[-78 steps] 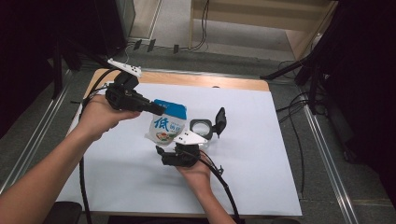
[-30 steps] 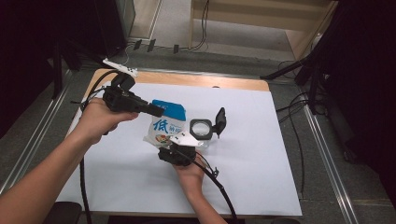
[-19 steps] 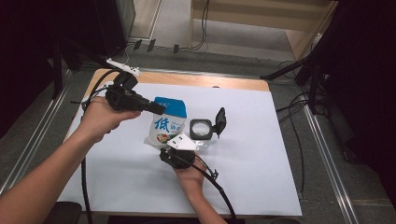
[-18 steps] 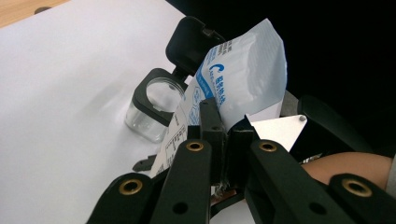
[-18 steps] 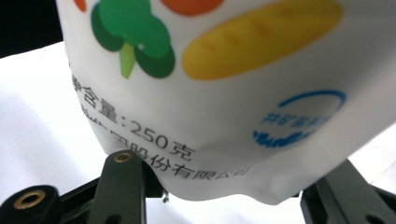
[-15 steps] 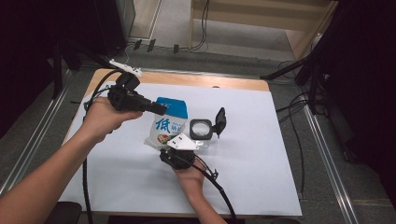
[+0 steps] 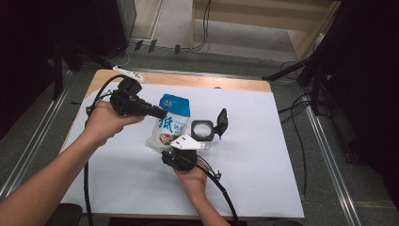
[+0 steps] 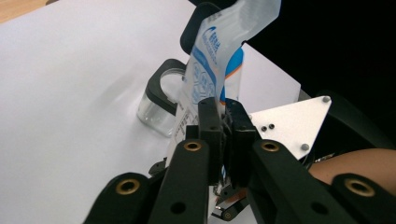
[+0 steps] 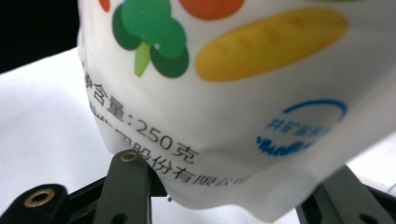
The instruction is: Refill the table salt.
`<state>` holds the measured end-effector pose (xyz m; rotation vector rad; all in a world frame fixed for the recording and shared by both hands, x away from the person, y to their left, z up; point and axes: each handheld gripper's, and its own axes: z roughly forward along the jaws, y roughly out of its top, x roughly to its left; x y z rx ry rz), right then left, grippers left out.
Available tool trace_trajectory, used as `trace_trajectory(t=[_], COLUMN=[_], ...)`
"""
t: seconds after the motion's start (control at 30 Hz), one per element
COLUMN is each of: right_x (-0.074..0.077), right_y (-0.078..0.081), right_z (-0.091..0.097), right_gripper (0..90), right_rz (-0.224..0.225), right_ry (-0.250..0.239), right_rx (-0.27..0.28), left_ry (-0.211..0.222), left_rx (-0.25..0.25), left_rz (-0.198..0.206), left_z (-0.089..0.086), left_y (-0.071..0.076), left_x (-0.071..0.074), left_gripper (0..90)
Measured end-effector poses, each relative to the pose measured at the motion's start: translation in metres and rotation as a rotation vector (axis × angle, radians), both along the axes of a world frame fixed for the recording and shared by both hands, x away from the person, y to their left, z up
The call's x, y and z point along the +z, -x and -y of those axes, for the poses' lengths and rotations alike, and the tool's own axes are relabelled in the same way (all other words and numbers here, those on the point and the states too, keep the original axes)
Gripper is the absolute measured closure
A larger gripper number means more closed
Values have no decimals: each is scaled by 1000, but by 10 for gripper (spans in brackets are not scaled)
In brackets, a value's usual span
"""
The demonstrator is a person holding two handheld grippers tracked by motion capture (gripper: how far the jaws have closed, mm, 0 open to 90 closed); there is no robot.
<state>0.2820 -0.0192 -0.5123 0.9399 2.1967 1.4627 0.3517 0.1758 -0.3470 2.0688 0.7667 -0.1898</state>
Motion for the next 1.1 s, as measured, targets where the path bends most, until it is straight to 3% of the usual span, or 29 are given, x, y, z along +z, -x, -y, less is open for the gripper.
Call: trace_trajectory(t=[0.13,0.23,0.3,0.37,0.47,0.73,1.1], right_x=[1,0,0,0,1,3,0], right_y=[2,4,4,5,5,1,0], right_z=[-2,-3,-4,-4,-4,-1,-1], right_gripper=[360,351,380,467,501,526,559], right_rz=[11,21,24,29,9,-29,-73], right_ry=[33,54,69,70,36,-27,-47], right_rx=[-9,-28,-30,-12,15,38,42], left_ry=[-23,-44,-45,-42,-31,-29,-52], left_rx=[8,15,15,16,11,-16,-8], left_rz=[-1,11,8,10,16,15,2], left_z=[5,9,11,12,12,14,28], left_y=[2,2,1,1,0,0,-7], left_x=[0,-1,-2,-1,-1,-9,-17], left_gripper=[900,900,900,900,895,832,888])
